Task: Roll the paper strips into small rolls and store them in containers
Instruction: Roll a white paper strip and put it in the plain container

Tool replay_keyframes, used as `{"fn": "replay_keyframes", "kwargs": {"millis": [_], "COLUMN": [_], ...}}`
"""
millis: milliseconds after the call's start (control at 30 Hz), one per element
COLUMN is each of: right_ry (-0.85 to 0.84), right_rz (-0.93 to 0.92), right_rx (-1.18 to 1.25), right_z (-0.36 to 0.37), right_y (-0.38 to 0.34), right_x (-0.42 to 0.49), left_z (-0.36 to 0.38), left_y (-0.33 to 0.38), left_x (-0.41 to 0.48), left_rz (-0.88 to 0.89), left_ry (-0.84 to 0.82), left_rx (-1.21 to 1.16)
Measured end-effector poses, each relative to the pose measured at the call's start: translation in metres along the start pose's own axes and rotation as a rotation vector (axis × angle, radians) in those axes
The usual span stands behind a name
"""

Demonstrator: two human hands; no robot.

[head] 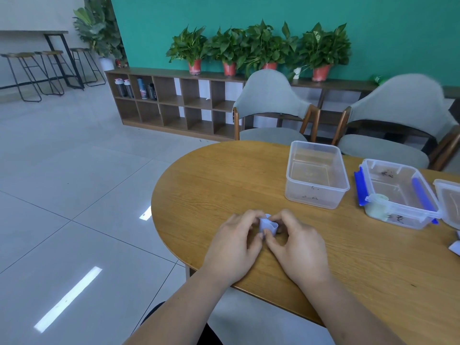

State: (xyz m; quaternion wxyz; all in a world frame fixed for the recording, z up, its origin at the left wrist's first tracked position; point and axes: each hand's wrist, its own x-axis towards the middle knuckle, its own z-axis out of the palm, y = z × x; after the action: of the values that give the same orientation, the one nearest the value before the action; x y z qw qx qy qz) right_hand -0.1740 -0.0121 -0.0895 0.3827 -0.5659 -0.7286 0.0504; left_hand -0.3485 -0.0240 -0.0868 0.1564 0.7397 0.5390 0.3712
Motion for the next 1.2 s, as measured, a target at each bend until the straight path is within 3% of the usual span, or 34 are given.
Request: {"fn": "replay_keyframes", "kwargs": {"millis": [200, 433, 600, 900, 1200], "right_ry": [0.001, 0.056, 0.125, 0.212, 0.03], "right_rz": [-0.04, -0.104, -0.092, -0.221, -0.049], "right_rx": [0.122, 0.152, 0.219, 0.13, 0.412], "right_z": [-0.002, -0.006, -0.008, -0.007, -0.017], "right_y": [0.002, -0.002, -0.003, -0.003, 0.0], "right_x": [-0.002, -0.006, -0.006, -0.009, 0.002], "left_z": [-0.013, -0.019, -0.024, -0.024, -0.036], "left_y": [-0.003, 0.013, 0.012, 0.004, 0.018], "left_x": [0.016, 0.03, 0.033, 0.038, 0.037], "left_rz": [-0.372, -0.52, -0.565, -0.6, -0.535], "left_ry": [-0.075, -0.218, -0.179, -0.12, -0.274], "left_rx": [-0.398, -0.549, -0.607, -0.657, -0.536]}}
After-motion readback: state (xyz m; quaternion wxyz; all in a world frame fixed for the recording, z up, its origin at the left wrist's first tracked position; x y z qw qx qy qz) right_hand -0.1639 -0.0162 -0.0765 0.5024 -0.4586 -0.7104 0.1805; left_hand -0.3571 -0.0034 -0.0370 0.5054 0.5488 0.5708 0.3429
